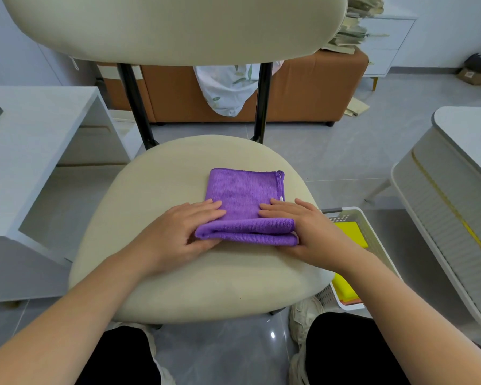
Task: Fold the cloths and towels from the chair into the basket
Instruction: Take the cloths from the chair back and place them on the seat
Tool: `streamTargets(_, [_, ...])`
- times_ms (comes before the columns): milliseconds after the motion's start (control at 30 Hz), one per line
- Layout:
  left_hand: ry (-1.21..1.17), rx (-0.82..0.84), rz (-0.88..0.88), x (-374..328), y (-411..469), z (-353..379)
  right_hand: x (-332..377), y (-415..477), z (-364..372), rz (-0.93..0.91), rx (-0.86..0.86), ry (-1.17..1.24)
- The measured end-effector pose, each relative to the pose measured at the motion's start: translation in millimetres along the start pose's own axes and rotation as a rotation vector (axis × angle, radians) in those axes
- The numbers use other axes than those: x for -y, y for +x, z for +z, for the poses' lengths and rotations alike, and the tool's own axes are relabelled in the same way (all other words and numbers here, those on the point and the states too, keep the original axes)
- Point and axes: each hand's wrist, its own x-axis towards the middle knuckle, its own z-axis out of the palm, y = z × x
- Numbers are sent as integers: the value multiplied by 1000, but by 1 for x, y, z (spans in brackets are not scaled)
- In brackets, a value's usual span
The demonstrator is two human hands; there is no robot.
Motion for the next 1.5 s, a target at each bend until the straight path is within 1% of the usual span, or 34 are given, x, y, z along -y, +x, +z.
streamTargets(100, [96,-6,70,4,-1,3,-3,1,-1,-43,-91,-44])
streamTargets(233, [87,-12,83,3,0,0,-2,1,-3,-88,-130,-91])
streamTargets(333, [-34,-25,69,-1,2,-4,2,-1,-3,-73,-89,51])
streamTargets(400, [-193,-81,1,-4,3,-4,7,-2,-4,-5,-73,210])
streamTargets(467, [-347,-161,-130,-11,4,-4,11,-1,-5,99,-125,378])
streamTargets(567, [-442,-228,-311,-18,9,-3,15,2,-8,224,-169,507])
streamTargets(700, [-491,-215,-327,-25,14,-5,15,9,-7,291,-184,601])
streamTargets(767, [-502,-184,-293,-26,16,-9,15,11,-7,312,-216,667])
streamTargets(867, [-423,-100,-243,-23,16,-13,15,12,-8,308,-241,699])
streamTargets(967, [-213,-152,-125,-16,13,-10,14,9,-13,232,-209,718])
streamTargets(1033, [-113,-165,-14,-15,11,-10,15,6,-16,160,-197,687])
streamTargets(1067, [-77,-146,36,-16,11,-11,16,5,-17,131,-208,666])
streamTargets(1100, [-52,-123,71,-17,11,-14,18,4,-18,108,-233,642])
streamTargets(1167, [-47,-102,85,-22,8,-18,19,3,-18,63,-308,564])
streamTargets(1233, [-112,-167,59,-29,5,-23,21,3,-20,18,-365,472])
streamTargets(1300, [-156,-262,78,-36,3,-28,24,3,-23,-24,-404,396])
streamTargets(1400, [-41,-382,213,-45,3,-33,27,5,-28,-142,-442,262])
streamTargets(1500, [82,-365,300,-45,5,-35,26,6,-29,-192,-384,176])
